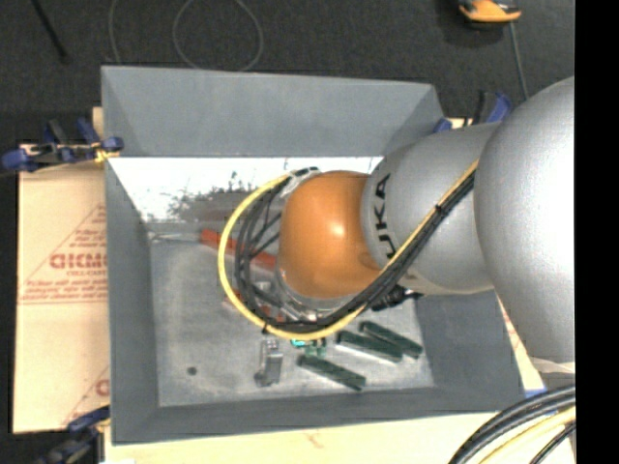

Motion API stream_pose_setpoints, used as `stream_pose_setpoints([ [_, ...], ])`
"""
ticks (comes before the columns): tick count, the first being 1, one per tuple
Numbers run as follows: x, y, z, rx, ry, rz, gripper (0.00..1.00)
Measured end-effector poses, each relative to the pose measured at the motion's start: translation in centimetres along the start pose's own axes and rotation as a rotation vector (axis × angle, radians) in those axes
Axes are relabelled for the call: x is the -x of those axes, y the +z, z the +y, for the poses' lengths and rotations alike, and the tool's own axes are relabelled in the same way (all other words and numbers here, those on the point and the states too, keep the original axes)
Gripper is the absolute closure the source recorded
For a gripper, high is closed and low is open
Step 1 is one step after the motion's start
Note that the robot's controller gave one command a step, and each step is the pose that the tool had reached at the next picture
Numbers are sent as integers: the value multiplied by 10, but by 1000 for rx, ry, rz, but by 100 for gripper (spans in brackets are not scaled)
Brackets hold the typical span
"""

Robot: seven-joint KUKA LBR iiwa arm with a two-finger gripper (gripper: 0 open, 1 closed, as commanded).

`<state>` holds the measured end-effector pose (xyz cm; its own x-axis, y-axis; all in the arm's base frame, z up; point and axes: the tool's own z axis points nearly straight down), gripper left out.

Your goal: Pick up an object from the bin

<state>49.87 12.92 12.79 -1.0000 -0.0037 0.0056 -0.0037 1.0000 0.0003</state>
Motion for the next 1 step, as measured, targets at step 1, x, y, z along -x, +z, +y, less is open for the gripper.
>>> stream_pose_setpoints([
  [1, 41, 60, -48, -1, 89, -8, 0],
])
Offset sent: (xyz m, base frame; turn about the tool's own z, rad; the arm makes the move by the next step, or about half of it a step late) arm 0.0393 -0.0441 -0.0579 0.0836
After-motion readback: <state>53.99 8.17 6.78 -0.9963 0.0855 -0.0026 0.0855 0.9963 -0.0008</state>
